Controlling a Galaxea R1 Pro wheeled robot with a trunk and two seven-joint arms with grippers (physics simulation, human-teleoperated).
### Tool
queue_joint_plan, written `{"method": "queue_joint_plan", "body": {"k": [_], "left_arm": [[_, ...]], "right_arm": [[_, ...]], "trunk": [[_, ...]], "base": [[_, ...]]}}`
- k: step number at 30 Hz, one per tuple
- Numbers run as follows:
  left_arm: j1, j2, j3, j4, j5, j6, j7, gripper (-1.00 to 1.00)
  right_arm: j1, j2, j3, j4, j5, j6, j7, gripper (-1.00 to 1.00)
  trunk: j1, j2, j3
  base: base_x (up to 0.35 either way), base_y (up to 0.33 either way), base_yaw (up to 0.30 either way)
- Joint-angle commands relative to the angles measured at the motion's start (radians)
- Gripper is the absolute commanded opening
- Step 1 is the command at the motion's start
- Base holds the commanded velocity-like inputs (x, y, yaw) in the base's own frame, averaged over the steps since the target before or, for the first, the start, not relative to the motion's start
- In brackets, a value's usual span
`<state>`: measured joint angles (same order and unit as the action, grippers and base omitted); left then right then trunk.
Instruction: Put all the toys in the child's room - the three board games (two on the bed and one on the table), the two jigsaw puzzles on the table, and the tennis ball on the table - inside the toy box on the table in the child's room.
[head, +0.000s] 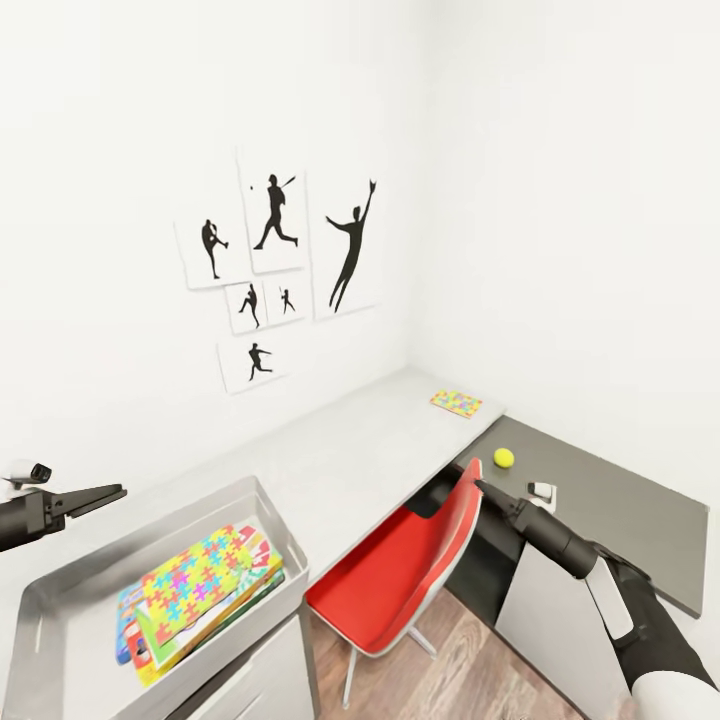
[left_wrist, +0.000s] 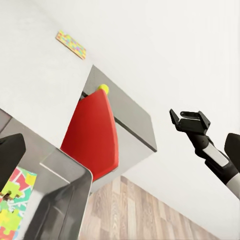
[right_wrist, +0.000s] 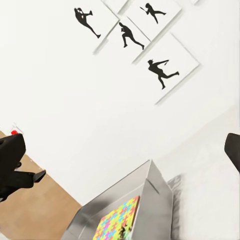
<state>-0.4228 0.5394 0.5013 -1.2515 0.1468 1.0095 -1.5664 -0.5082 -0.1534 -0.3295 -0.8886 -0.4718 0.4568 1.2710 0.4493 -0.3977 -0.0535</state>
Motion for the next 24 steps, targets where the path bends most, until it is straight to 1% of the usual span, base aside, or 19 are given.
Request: {"method": "queue_joint_plan", "body": {"k": [1,8,24], "left_arm": [[-0.001,0.000,0.000,0.000,-0.001,0.011,-0.004,1.00],[-0.001,0.001,0.000,0.000,-0.001,0.011,-0.004,1.00],[-0.001,0.001,0.000,0.000,-0.001,0.011,-0.004,1.00]], "right_arm": [[-0.001,0.000,0.000,0.000,-0.004,0.010,0.002,1.00],[-0.001,0.000,0.000,0.000,-0.004,0.010,0.002,1.00],[-0.001,0.000,0.000,0.000,-0.004,0.010,0.002,1.00]], "trunk": [[0.001,-0.002,-0.001],[0.001,-0.002,0.003],[0.001,-0.002,0.004]], "base": [[0.000,0.000,-0.184],[0.000,0.000,-0.098],[0.000,0.000,-0.011]]}}
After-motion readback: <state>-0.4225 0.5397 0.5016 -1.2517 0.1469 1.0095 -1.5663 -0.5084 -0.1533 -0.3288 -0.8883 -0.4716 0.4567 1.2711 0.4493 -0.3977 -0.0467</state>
